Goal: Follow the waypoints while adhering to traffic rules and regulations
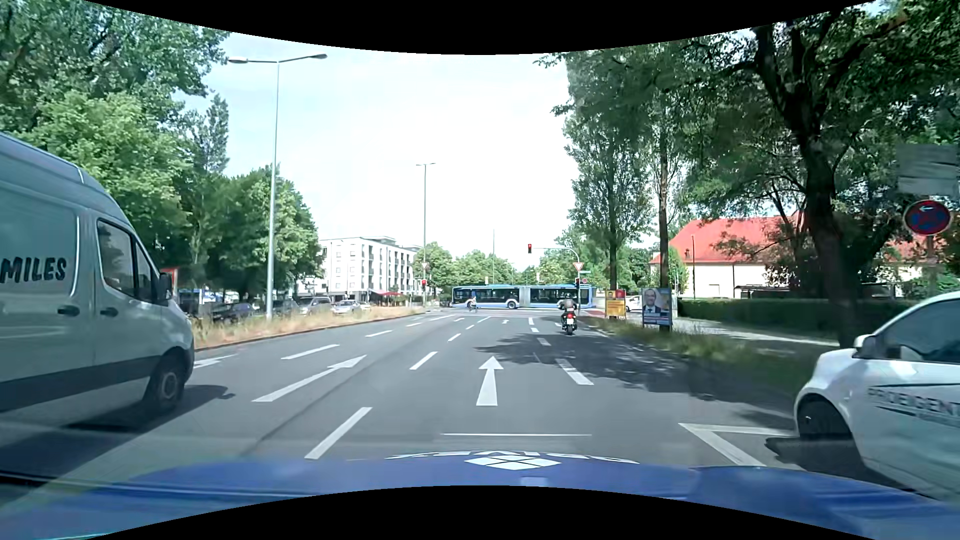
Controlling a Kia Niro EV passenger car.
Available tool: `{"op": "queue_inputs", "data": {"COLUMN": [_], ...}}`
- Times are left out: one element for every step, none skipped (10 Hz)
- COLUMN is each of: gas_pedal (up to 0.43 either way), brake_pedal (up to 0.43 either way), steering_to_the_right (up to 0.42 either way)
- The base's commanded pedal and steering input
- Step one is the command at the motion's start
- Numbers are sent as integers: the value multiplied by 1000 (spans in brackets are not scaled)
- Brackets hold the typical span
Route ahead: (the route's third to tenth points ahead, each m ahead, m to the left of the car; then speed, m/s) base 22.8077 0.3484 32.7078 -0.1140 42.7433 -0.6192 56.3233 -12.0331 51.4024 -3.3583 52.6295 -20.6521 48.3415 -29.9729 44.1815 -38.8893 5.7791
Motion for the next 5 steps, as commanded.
{"op": "queue_inputs", "data": {"gas_pedal": [0,0,0,0,0], "brake_pedal": [0,0,0,0,0], "steering_to_the_right": [55,55,55,54,53]}}
